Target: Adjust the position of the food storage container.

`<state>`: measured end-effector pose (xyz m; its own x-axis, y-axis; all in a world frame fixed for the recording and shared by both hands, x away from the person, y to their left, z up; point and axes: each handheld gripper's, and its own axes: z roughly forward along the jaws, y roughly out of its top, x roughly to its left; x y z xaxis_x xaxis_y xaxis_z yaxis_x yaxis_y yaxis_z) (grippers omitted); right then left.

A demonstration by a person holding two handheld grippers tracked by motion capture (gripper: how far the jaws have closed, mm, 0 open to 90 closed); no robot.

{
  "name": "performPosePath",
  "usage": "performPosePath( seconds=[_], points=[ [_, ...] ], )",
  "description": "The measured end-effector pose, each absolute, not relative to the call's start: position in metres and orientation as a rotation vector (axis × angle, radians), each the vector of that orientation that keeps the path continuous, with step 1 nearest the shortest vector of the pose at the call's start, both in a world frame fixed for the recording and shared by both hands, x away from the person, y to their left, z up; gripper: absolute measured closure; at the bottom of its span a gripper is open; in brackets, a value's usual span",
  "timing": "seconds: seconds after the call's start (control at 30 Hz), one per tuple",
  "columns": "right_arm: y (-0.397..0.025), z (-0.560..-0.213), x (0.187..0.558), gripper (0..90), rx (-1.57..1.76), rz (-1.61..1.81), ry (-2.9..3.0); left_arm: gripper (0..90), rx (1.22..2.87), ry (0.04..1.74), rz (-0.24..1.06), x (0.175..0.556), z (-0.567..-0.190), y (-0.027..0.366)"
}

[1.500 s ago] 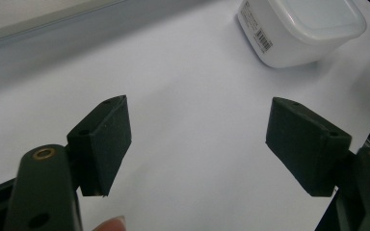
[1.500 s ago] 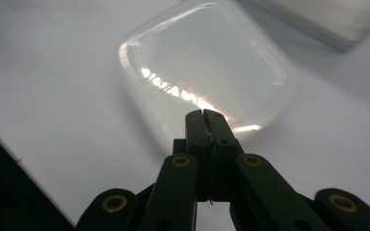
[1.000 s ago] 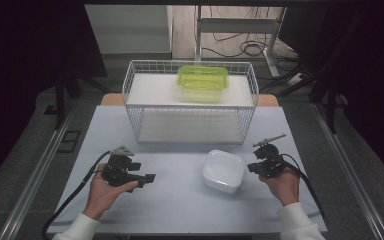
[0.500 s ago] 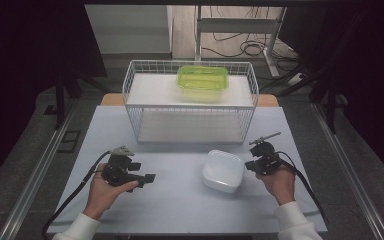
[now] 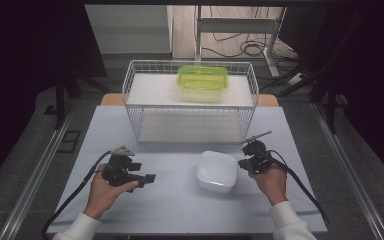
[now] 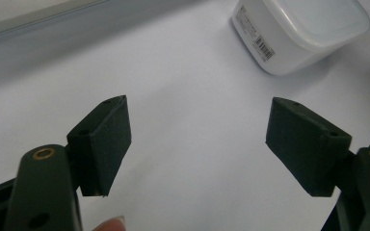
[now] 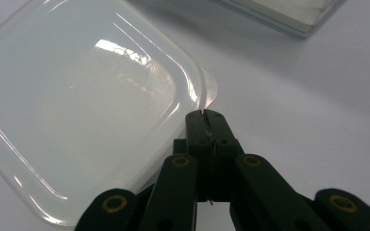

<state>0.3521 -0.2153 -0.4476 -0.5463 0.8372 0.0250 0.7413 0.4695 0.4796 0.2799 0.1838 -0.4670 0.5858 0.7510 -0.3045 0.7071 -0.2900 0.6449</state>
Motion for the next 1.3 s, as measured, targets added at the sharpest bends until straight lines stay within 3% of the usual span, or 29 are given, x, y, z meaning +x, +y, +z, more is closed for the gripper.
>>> performPosePath(
  seconds=[0.67, 1.3],
  points=[
    [-0.179, -0.47, 0.358, 89.0, 1.345, 0.714, 2.591, 23.5, 2.048, 1.158, 0.07, 0.281, -0.468, 0.183],
    [-0.171, -0.466, 0.355, 88.9, 1.306, 0.771, 2.585, 23.1, 2.053, 1.165, 0.078, 0.281, -0.469, 0.184]
  ],
)
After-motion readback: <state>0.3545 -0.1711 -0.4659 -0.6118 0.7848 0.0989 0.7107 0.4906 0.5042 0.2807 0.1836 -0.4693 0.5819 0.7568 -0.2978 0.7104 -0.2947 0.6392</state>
